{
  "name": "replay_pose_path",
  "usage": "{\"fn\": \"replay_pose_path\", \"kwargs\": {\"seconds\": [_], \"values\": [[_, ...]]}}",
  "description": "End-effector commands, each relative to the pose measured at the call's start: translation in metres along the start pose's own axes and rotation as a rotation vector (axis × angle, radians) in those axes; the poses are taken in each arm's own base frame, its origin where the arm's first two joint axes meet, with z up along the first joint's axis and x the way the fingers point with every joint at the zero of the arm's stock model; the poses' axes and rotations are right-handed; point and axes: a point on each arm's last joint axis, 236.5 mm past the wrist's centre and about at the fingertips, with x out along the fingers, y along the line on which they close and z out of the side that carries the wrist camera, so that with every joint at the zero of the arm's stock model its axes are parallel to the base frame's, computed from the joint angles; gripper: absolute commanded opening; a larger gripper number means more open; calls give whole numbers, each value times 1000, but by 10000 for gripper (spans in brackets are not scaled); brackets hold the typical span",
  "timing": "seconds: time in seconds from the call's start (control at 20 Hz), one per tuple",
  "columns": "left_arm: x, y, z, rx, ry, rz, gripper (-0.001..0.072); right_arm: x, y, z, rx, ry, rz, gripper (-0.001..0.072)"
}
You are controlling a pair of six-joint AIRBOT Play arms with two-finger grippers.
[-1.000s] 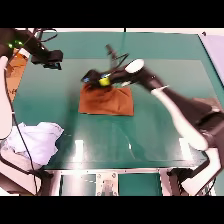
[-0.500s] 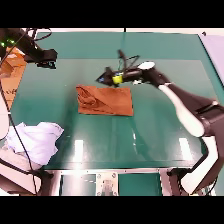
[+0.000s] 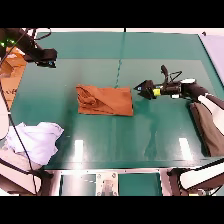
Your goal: Fold the shirts.
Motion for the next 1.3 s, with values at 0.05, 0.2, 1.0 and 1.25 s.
{"fn": "replay_pose_path", "kwargs": {"seconds": [0.05,0.2,1.0,1.25], "values": [[-1,-2,1,1,-6,-9,19,33,-29,-23,5,51,-53,606],[-1,-2,1,0,-6,-9,20,68,-19,-53,-26,143,-52,605],[-1,-2,0,1,-2,-9,20,-141,206,94,-381,-284,-51,21],[-1,-3,0,1,-2,-13,20,-289,144,138,-163,-586,-190,20]]}}
